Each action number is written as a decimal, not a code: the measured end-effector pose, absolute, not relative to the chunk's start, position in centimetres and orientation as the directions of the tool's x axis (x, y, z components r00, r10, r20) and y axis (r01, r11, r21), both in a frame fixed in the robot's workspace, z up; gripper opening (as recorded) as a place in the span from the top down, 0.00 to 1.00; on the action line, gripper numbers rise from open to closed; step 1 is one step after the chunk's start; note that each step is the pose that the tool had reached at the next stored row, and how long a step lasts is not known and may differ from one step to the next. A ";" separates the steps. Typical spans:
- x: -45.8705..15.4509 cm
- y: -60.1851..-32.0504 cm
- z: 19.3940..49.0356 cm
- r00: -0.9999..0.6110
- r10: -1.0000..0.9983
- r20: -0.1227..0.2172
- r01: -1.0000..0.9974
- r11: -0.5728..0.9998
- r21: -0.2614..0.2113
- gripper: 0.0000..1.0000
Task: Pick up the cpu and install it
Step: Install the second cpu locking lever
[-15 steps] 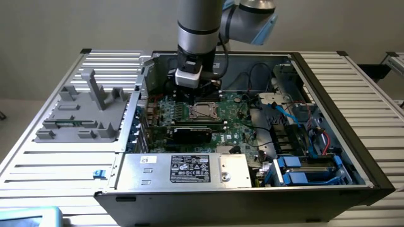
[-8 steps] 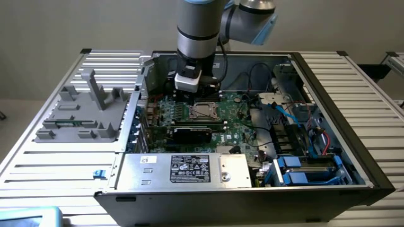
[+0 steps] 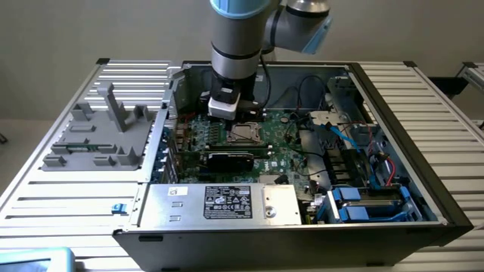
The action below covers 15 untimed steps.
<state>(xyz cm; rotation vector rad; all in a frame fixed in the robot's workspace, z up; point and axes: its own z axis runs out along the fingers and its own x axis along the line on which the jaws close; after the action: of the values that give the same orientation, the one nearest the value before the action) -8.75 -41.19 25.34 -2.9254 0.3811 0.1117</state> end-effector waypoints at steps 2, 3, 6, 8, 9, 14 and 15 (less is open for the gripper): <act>-8.8 -41.3 25.1 0.964 -0.247 -0.100 -0.262 -0.948 -0.183 0.89; -8.8 -41.4 25.0 0.964 -0.247 -0.101 -0.262 -0.947 -0.187 0.89; -8.8 -41.6 24.7 0.964 -0.247 -0.103 -0.263 -0.946 -0.192 0.89; -8.8 -41.7 24.7 0.964 -0.247 -0.103 -0.263 -0.945 -0.192 0.89; -8.8 -41.7 24.7 0.964 -0.247 -0.103 -0.263 -0.945 -0.193 0.89; -8.8 -41.7 24.4 0.964 -0.246 -0.105 -0.263 -0.945 -0.197 0.89; -8.8 -41.7 24.4 0.964 -0.246 -0.105 -0.263 -0.945 -0.197 0.89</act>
<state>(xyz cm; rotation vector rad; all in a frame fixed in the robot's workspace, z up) -8.85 -41.71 24.41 -2.9039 0.3806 0.1167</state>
